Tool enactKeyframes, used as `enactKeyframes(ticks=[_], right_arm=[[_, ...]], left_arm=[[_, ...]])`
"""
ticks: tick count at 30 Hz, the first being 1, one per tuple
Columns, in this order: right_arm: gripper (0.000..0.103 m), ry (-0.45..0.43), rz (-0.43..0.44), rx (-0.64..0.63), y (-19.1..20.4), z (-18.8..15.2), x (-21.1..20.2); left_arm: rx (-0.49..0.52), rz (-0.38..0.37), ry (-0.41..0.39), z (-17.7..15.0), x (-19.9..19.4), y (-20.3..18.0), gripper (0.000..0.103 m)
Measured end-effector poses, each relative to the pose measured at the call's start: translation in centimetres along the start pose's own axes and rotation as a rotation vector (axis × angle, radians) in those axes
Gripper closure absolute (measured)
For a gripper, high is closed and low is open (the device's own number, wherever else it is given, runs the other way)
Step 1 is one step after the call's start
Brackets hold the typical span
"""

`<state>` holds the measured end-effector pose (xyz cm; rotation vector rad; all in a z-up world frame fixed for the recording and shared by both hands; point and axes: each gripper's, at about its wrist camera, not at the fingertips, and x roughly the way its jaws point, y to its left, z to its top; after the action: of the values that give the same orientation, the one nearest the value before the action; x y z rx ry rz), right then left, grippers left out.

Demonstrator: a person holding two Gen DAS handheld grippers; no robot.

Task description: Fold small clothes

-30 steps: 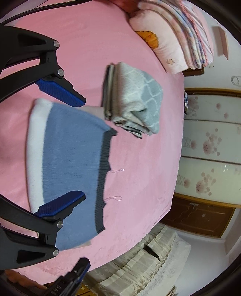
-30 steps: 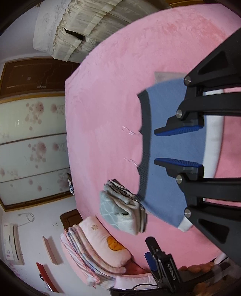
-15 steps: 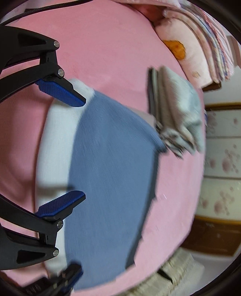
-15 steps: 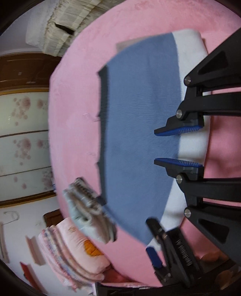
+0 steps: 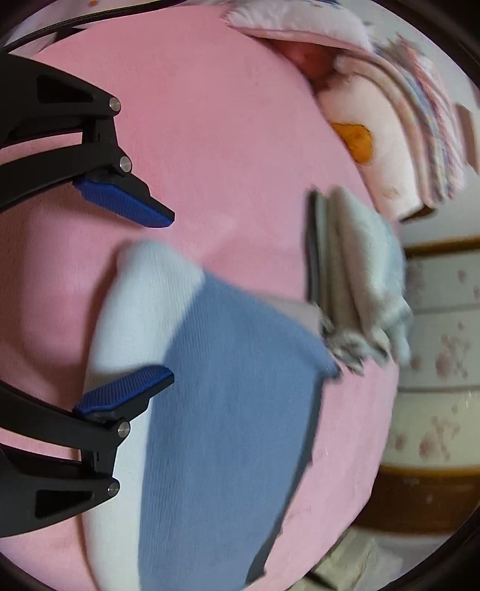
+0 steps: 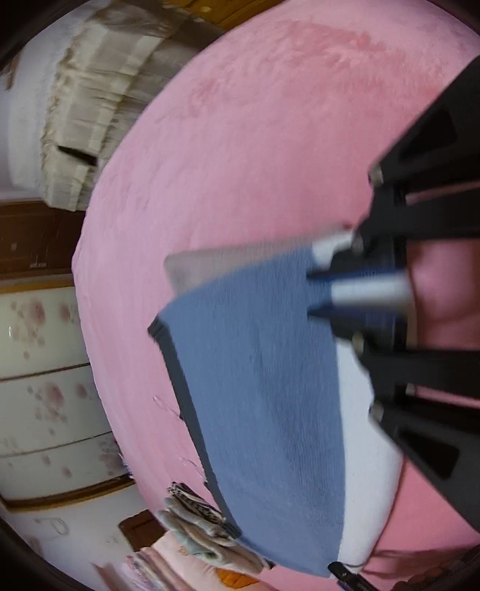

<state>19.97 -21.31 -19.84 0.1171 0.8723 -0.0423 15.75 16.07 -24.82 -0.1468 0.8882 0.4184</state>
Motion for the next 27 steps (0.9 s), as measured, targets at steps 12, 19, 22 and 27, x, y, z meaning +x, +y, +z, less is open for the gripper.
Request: enactKeyframes(ticks=[12,19,22,27], right_arm=[[0.101,-0.01,-0.035,-0.035,1.7,-0.2,-0.2],[0.101,-0.032,0.028,-0.027,3.2,0.5,-2.3],[0.101,-0.059,0.061,-0.034,4.5,0.9,-3.3],[0.101,-0.11,0.125,-0.073,7.6,1.8,-5.7]], left_arm=[[-0.16,-0.158,0.052,0.0,0.9,3.3,0.022],[-0.248,-0.227,0.06,0.0,-1.5,5.0,0.023],[-0.266,-0.257,0.058,-0.2,-3.0,5.4,0.023],[-0.283,-0.317,0.07,-0.4,-4.9,5.2,0.023]])
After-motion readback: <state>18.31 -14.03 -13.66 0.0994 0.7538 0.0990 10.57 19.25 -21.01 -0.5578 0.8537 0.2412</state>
